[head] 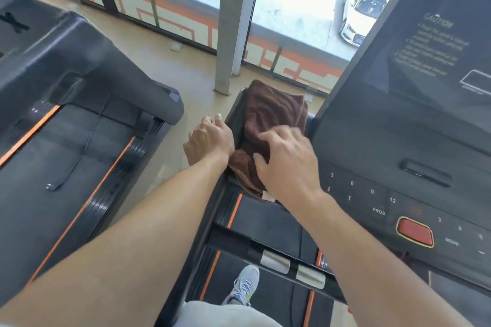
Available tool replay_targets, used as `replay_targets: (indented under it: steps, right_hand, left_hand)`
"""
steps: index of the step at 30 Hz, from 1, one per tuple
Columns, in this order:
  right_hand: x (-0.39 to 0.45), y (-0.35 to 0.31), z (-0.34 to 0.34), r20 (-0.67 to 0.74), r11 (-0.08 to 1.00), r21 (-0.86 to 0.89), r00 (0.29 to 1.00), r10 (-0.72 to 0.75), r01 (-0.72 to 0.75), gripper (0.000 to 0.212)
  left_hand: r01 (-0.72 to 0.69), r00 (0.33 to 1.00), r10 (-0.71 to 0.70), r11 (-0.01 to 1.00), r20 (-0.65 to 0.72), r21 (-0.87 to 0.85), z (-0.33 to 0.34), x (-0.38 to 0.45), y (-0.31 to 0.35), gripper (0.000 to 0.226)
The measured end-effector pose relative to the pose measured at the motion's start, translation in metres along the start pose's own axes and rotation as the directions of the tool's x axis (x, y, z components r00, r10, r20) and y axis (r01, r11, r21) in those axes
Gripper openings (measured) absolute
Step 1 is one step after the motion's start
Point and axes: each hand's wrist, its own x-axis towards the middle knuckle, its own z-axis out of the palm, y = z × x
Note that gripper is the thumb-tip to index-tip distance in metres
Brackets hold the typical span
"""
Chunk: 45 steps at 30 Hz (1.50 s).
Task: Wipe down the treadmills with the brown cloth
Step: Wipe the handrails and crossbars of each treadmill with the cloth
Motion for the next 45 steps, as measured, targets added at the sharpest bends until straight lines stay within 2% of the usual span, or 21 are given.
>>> replay_targets:
  steps: [2,4,8,11,16,19,21,24,27,30,33,37,40,42,45]
  right_hand:
    - [-0.009,-0.009,0.004,0.151,0.988,0.116,0.985,0.085,-0.103,0.049]
    - [-0.008,-0.013,0.009,0.203,0.982,0.099,0.969,0.139,-0.162,0.041]
    - [0.012,-0.006,-0.002,0.257,0.99,-0.078,0.957,0.132,-0.115,0.027]
    - [0.019,0.005,-0.009,0.357,0.991,-0.096,0.926,0.126,-0.098,0.031]
    - [0.02,0.013,-0.013,0.436,0.997,-0.06,0.9,-0.012,0.043,0.036]
    - [0.02,0.016,-0.021,0.495,0.971,-0.184,0.868,-0.042,0.152,0.029]
    - [0.019,0.012,-0.018,0.471,0.929,-0.294,0.88,-0.062,0.223,0.035]
    - [0.016,0.007,-0.003,0.419,0.91,-0.364,0.908,-0.029,0.197,0.046]
    - [0.016,0.005,0.009,0.347,0.939,-0.312,0.937,-0.031,0.147,0.042]
    - [0.014,0.008,0.003,0.309,0.969,-0.188,0.946,-0.098,0.162,0.025]
    - [0.014,0.017,-0.012,0.392,0.968,-0.13,0.908,-0.149,0.215,0.017]
    - [0.016,0.017,-0.021,0.407,0.866,-0.34,0.887,-0.216,0.367,0.017]
    - [0.016,0.014,-0.008,0.399,0.812,-0.451,0.897,-0.188,0.371,0.031]
    - [0.016,0.013,0.004,0.355,0.826,-0.451,0.917,-0.182,0.339,0.039]
    - [0.018,0.016,0.013,0.325,0.874,-0.372,0.925,-0.194,0.314,0.035]
  left_hand:
    - [-0.003,1.0,0.003,1.0,-0.002,0.004,0.0,0.0,0.0,0.056]
    - [-0.002,1.0,0.002,1.0,0.005,-0.006,0.0,-0.001,0.0,0.056]
    - [0.009,1.0,-0.009,1.0,0.013,-0.019,0.0,0.0,0.0,0.055]
    - [0.002,1.0,-0.002,1.0,0.008,-0.021,0.002,0.0,-0.001,0.056]
    - [-0.003,1.0,0.003,1.0,0.014,-0.012,0.001,-0.001,0.0,0.057]
    - [0.003,1.0,-0.003,1.0,0.021,-0.02,0.0,0.0,-0.001,0.056]
    - [0.006,1.0,-0.005,1.0,0.015,-0.023,0.0,0.001,-0.001,0.056]
    - [-0.004,1.0,0.005,1.0,0.015,-0.027,0.0,0.001,-0.001,0.054]
    - [-0.006,1.0,0.007,1.0,0.01,-0.007,0.0,0.0,0.0,0.055]
    - [-0.015,1.0,0.015,1.0,0.014,0.013,0.001,-0.001,0.001,0.057]
    - [-0.02,1.0,0.02,1.0,0.019,0.009,-0.001,-0.002,0.001,0.058]
    - [-0.022,1.0,0.022,1.0,-0.002,-0.016,-0.004,-0.004,0.0,0.054]
    - [-0.022,1.0,0.022,1.0,-0.005,-0.018,-0.003,-0.004,-0.001,0.053]
    - [-0.016,1.0,0.016,1.0,-0.001,-0.006,-0.003,-0.003,0.0,0.052]
    - [-0.004,1.0,0.003,1.0,0.002,0.011,-0.002,-0.001,0.0,0.053]
